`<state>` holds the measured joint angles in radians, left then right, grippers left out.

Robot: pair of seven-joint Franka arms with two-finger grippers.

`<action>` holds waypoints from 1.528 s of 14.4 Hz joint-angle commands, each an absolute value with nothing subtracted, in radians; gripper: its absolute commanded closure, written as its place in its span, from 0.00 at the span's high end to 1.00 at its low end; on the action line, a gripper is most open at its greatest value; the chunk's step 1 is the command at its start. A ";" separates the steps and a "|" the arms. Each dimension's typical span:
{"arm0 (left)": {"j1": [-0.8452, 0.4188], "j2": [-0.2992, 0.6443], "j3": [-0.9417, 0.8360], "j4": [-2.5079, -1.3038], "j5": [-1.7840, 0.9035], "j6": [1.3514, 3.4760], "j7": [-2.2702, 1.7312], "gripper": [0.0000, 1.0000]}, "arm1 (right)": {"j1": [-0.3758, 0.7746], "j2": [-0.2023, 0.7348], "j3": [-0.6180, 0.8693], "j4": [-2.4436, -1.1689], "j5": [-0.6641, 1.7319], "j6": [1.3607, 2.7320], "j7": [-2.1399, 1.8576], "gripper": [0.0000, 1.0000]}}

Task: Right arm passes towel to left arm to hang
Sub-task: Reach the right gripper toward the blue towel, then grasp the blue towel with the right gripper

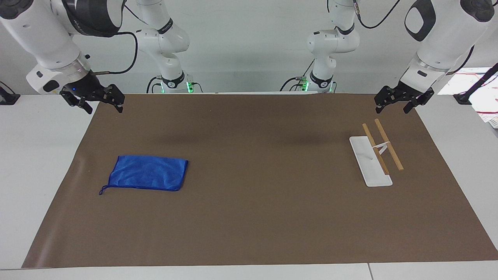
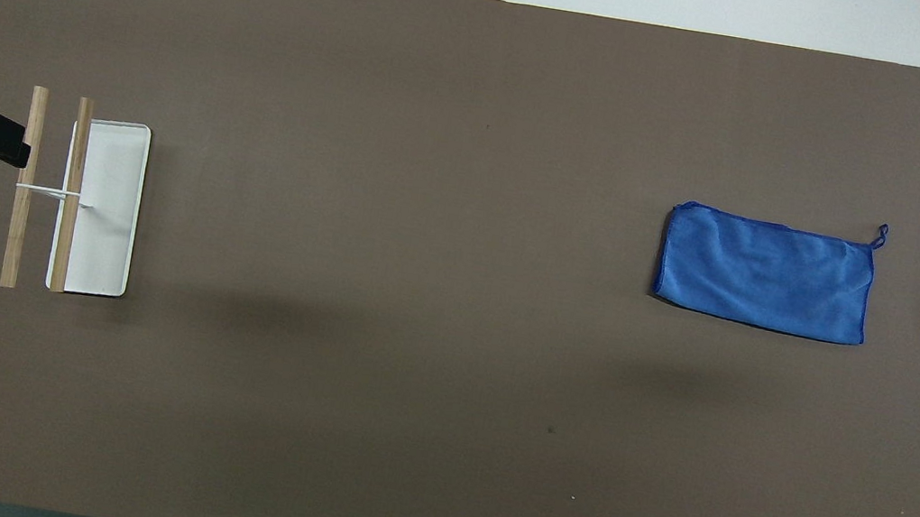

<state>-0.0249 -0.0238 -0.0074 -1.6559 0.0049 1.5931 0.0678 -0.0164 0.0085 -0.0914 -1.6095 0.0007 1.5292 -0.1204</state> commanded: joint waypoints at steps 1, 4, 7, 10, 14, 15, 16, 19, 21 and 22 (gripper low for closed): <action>-0.026 -0.044 -0.002 -1.675 -0.002 1.600 0.074 1.00 | -0.017 0.003 -0.091 -1.603 -0.012 1.520 -0.101 1.00; -0.026 -0.044 -0.002 -1.675 -0.002 1.600 0.074 1.00 | -0.011 0.003 -0.087 -1.603 -0.009 1.526 -0.098 1.00; -0.026 -0.044 -0.002 -1.675 -0.002 1.601 0.074 1.00 | -0.002 -0.034 -0.083 -1.725 -0.002 1.684 -0.100 1.00; -0.026 -0.044 -0.002 -1.675 -0.002 1.600 0.074 1.00 | 0.049 0.012 -0.075 -1.818 0.005 1.853 -0.030 1.00; -0.026 -0.044 -0.002 -1.675 -0.002 1.600 0.074 1.00 | 0.087 0.097 -0.077 -1.919 0.005 2.064 -0.005 1.00; -0.026 -0.044 -0.002 -1.675 -0.002 1.598 0.074 1.00 | 0.084 0.118 -0.077 -1.948 0.005 2.112 -0.005 1.00; -0.026 -0.044 -0.002 -1.675 -0.002 1.600 0.074 1.00 | 0.072 0.132 -0.077 -1.982 0.005 2.153 -0.005 1.00; -0.026 -0.044 -0.002 -1.675 -0.002 1.598 0.074 1.00 | 0.057 0.188 -0.077 -2.011 0.002 2.203 -0.006 1.00; -0.026 -0.044 -0.002 -1.675 -0.002 1.598 0.074 1.00 | 0.054 0.230 -0.077 -2.016 -0.003 2.242 -0.006 1.00; -0.026 -0.044 -0.002 -1.675 -0.002 1.598 0.074 1.00 | 0.052 0.250 -0.077 -2.022 -0.003 2.258 -0.014 1.00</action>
